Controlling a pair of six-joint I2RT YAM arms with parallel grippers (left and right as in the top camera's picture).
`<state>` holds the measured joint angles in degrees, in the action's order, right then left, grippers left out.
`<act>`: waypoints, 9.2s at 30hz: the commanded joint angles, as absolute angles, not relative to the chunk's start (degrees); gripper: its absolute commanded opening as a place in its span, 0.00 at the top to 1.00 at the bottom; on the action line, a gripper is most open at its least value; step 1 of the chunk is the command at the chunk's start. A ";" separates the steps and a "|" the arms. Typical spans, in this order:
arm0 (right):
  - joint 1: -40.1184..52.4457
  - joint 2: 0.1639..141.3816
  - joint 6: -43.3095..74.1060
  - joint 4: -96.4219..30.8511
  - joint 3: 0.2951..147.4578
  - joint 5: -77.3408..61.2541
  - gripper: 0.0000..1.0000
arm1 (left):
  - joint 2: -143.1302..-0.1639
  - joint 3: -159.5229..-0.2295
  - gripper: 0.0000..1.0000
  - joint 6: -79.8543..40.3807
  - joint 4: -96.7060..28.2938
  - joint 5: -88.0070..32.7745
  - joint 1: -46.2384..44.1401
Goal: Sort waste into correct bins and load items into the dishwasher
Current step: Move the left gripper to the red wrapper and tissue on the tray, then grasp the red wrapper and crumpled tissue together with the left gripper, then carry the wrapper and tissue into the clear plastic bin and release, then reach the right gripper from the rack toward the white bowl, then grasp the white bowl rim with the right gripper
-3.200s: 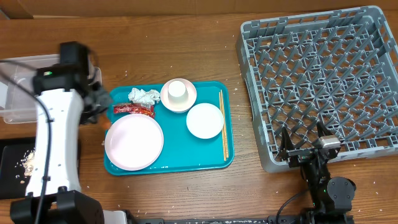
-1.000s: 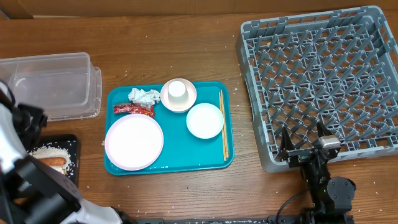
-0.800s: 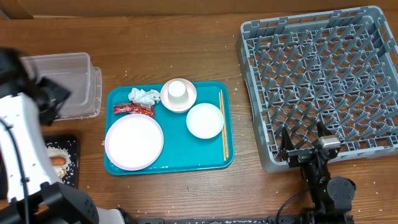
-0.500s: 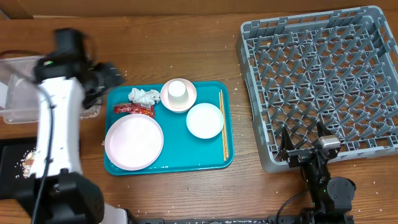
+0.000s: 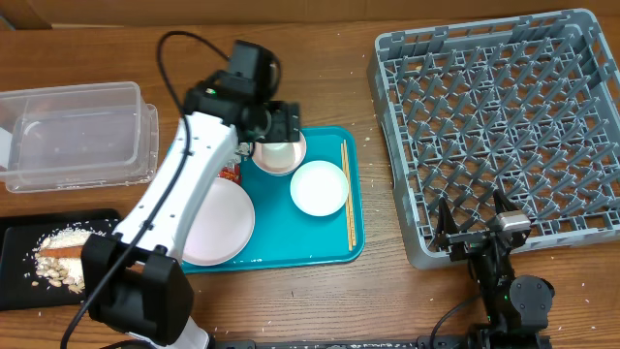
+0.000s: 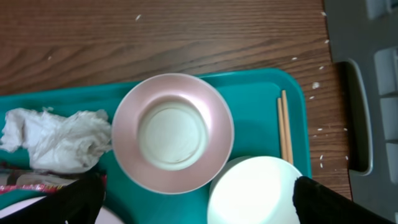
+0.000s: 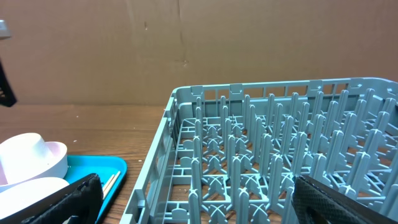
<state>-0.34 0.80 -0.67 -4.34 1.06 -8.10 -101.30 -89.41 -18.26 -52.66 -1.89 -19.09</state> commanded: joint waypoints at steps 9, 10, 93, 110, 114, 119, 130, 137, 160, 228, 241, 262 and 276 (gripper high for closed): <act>-0.51 0.16 -0.91 -4.16 0.47 -7.62 0.00 | -101.23 -89.73 0.00 -16.84 -50.65 1.43 -21.04; -0.49 0.16 -0.91 -4.16 0.47 -7.60 0.00 | -101.25 -89.73 0.00 -16.91 -50.70 1.43 -21.04; -0.51 0.16 -0.91 -4.16 0.47 -7.62 0.00 | -119.22 -95.24 0.96 -45.30 -72.44 4.05 -5.15; -0.51 0.16 -0.91 -4.16 0.47 -7.60 0.00 | -107.42 -102.61 0.96 -42.17 -76.31 10.57 -5.13; -0.49 0.16 -0.91 -4.16 0.47 -7.60 0.00 | -105.65 -105.19 0.96 -41.01 -76.27 14.33 -5.08; -0.51 0.16 -0.91 -4.16 0.47 -7.60 0.00 | -104.53 -111.57 0.96 -40.23 -76.25 19.70 -2.90; -0.51 0.16 -0.91 -4.16 0.47 -7.60 0.00 | -106.19 -114.48 0.96 -39.59 -66.43 20.08 11.55; -0.49 0.16 -0.91 -4.16 0.47 -7.60 0.00 | -110.91 -114.48 0.60 -39.57 -64.47 19.14 18.48; -0.51 0.16 -0.91 -4.16 0.47 -7.60 0.00 | -98.74 -115.24 0.00 -37.69 -74.50 0.23 16.45; -0.49 0.32 23.03 14.90 5.78 -40.27 0.00 | -100.27 -115.22 0.00 -37.67 -82.13 -1.98 16.47; -0.49 24.38 22.98 2.87 29.45 -43.38 0.00 | -100.27 -115.22 0.00 -37.69 -82.13 -1.98 16.47; 17.21 74.78 23.07 -10.85 57.41 -48.49 0.00 | -100.27 -115.22 0.00 -37.69 -82.13 -1.98 16.47; 37.15 89.36 23.64 -33.63 76.18 -7.09 0.00 | -100.27 -115.22 0.00 -37.67 -82.13 -1.96 16.47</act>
